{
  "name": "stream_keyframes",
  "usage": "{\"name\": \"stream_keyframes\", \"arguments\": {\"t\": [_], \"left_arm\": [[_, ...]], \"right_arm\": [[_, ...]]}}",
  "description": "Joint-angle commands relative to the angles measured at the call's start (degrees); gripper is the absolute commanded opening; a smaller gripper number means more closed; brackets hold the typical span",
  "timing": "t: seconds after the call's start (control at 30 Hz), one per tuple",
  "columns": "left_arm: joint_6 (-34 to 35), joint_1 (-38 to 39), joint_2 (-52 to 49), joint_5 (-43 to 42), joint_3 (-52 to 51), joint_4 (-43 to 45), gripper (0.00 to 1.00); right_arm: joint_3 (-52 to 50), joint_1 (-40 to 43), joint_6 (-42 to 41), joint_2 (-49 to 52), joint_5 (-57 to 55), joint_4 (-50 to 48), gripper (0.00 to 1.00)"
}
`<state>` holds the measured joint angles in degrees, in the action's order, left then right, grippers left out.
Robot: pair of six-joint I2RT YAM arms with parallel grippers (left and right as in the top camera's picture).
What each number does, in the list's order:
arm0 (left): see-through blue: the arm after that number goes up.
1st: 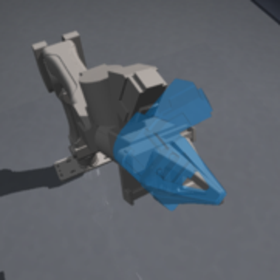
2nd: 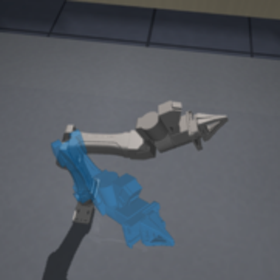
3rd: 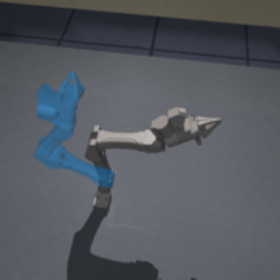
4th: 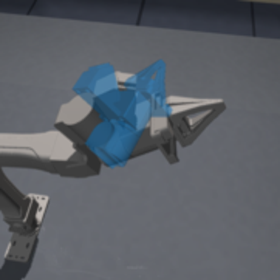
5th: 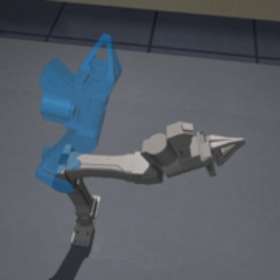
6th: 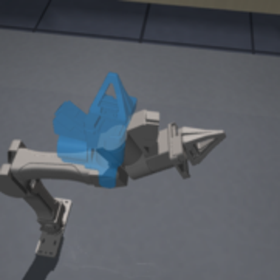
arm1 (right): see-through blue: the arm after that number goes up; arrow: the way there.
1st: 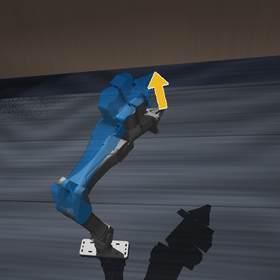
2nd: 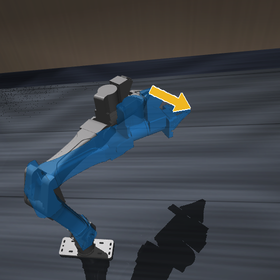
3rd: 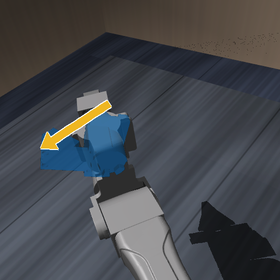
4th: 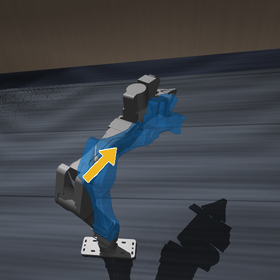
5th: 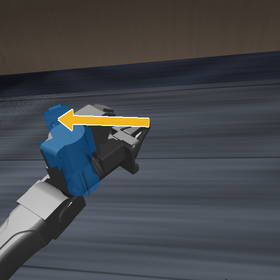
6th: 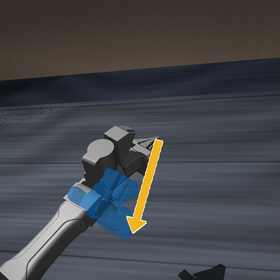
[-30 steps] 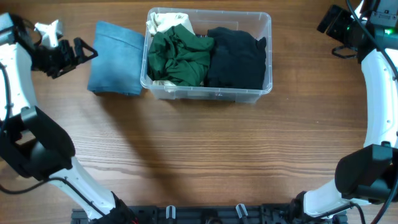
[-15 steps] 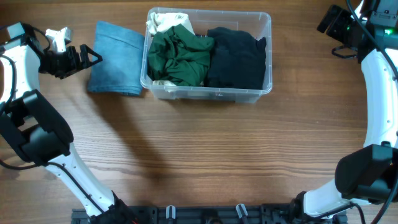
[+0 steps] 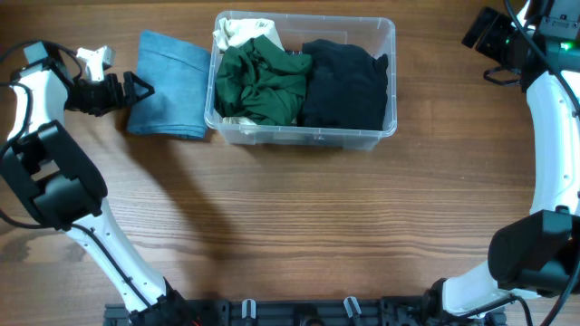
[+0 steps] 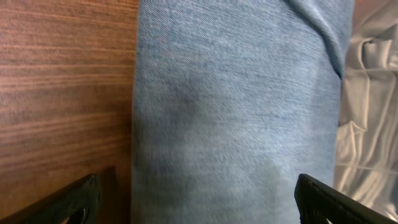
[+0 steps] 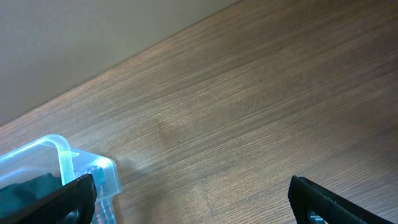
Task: Pack container
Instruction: 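Lower the left gripper and grasp the light-blue garment's edge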
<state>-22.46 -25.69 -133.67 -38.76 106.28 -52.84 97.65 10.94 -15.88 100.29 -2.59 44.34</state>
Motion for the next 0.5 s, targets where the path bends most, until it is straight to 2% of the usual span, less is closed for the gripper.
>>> {"name": "stream_keyframes", "arguments": {"t": [0.0,0.23,0.47], "left_arm": [[-1.57,-0.46,-2.40,-1.55,-0.22,1.25,1.00],[-1.57,-0.37,-5.60,-2.45,-0.22,1.90,1.00],[-1.60,0.85,-7.15,-6.73,-0.22,2.54,1.00]], "right_arm": [[-0.52,-0.15,-0.76,0.76,0.31,-0.11,1.00],[-0.52,-0.15,-0.79,0.76,0.31,-0.13,1.00],[-0.52,-0.15,-0.79,0.76,0.31,-0.13,1.00]]}}
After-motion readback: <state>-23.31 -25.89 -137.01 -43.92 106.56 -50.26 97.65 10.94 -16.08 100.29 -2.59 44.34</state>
